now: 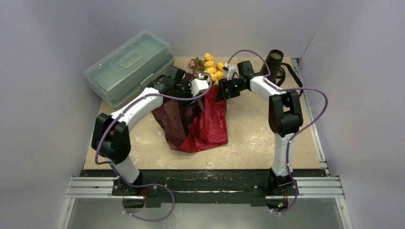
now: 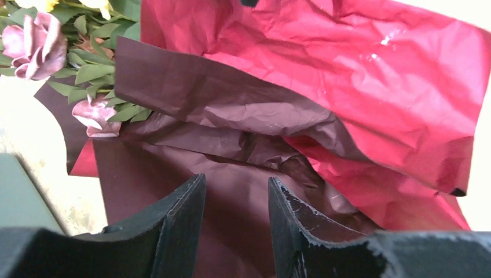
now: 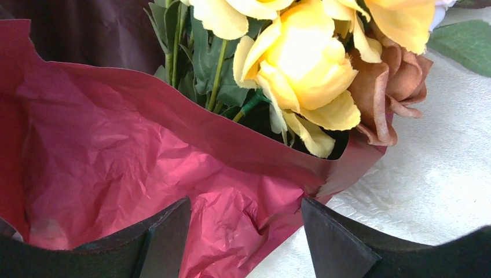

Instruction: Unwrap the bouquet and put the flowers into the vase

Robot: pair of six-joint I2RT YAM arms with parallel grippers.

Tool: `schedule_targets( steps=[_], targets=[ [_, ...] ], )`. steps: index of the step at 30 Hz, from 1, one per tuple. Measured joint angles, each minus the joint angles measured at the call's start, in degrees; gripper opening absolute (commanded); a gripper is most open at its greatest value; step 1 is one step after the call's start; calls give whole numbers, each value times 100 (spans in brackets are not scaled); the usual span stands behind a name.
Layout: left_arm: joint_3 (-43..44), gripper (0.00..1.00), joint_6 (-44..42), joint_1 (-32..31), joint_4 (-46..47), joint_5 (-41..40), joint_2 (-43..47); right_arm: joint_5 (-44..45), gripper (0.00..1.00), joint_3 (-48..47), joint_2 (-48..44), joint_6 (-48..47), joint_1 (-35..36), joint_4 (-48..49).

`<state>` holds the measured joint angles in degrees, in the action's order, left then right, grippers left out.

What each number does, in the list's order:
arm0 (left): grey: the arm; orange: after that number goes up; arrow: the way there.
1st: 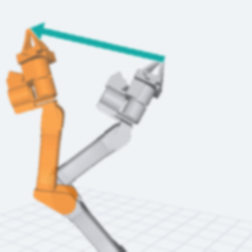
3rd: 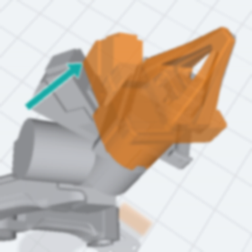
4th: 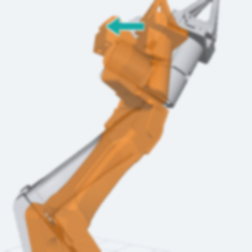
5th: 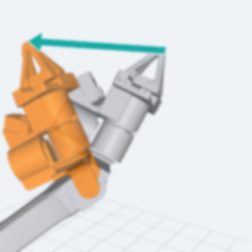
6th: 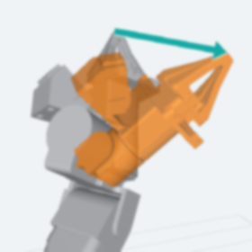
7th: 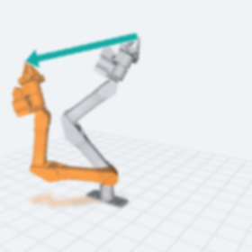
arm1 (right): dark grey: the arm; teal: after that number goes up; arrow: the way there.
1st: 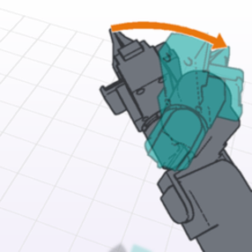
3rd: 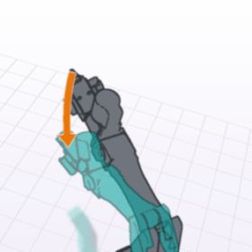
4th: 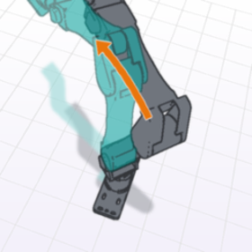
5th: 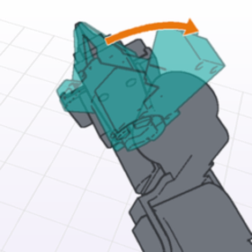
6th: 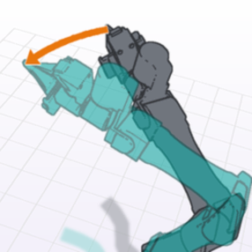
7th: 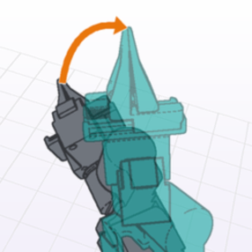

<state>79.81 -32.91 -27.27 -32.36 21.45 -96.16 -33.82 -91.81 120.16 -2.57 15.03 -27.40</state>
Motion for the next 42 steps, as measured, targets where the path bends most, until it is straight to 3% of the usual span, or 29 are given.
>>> schedule_targets(
  steps=[12, 17, 22, 32, 38, 42],
  targets=[
    [-503, 42, -1060, 195, -39, -710, -396, 9, 80, 125, -256, -166, 4, -249],
    [-807, 43, -1207, 463, 111, -317, -109, 31, 81, 153, -461, -166, 4, -269],
    [-1038, 41, -1276, 317, 544, 289, 350, 4, 80, -155, -20, -146, 4, -389],
    [-892, 42, -1272, -28, 1259, 538, -127, 15, 80, -181, 308, -87, 4, -428],
    [-686, 35, -1305, -243, 1318, 223, -651, 98, 75, -181, 308, -42, 4, -426],
    [-708, 36, -1445, -192, 1145, -9, -874, 450, 68, -181, 326, -37, 17, -420]
  ],
)
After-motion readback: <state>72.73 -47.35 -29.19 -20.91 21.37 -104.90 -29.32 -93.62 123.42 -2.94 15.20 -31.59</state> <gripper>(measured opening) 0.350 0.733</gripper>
